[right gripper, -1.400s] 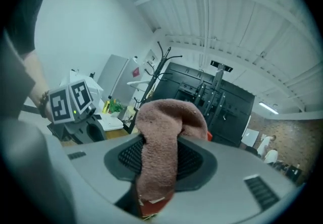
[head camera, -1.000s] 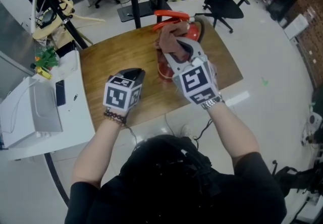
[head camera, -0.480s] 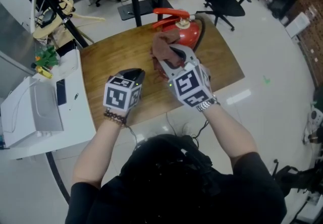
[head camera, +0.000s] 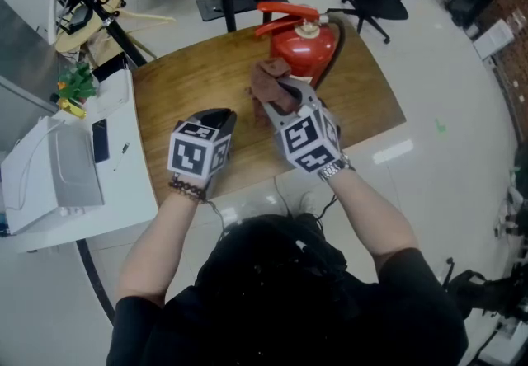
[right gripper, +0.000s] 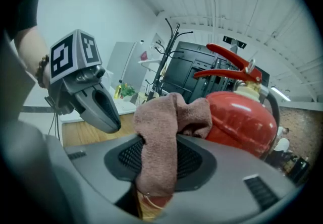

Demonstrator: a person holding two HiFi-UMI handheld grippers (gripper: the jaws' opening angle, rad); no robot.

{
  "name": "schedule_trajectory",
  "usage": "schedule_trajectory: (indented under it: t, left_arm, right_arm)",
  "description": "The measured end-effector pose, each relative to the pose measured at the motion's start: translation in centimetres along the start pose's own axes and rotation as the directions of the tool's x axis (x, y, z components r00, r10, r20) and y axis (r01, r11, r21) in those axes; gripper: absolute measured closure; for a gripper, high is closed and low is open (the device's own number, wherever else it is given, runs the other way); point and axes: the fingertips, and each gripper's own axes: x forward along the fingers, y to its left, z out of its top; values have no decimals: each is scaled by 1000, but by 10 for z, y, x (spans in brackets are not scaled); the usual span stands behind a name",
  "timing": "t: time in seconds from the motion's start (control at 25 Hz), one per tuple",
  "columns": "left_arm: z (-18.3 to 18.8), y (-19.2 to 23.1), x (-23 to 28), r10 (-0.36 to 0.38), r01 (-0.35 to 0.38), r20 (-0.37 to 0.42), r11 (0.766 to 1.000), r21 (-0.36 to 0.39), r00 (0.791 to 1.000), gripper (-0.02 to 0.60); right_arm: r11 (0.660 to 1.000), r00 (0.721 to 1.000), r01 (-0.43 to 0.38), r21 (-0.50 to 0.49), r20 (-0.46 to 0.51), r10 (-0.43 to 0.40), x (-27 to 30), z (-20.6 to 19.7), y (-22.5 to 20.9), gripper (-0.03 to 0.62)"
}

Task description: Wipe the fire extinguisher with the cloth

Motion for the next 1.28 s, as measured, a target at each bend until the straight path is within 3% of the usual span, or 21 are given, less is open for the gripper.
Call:
schedule_trajectory:
  t: [0.56,1.28]
  left_arm:
    - [-7,6,1,7,-7,-15,1000,-16,1000,558]
    - [-20,17,7,14,-15,-59,1000,-26,998,558]
  right_arm:
    - [995,985,-70,65,-153,79,39,-77,32,442]
    - [979,922,-125,160,-345,174,87,-175,70,442]
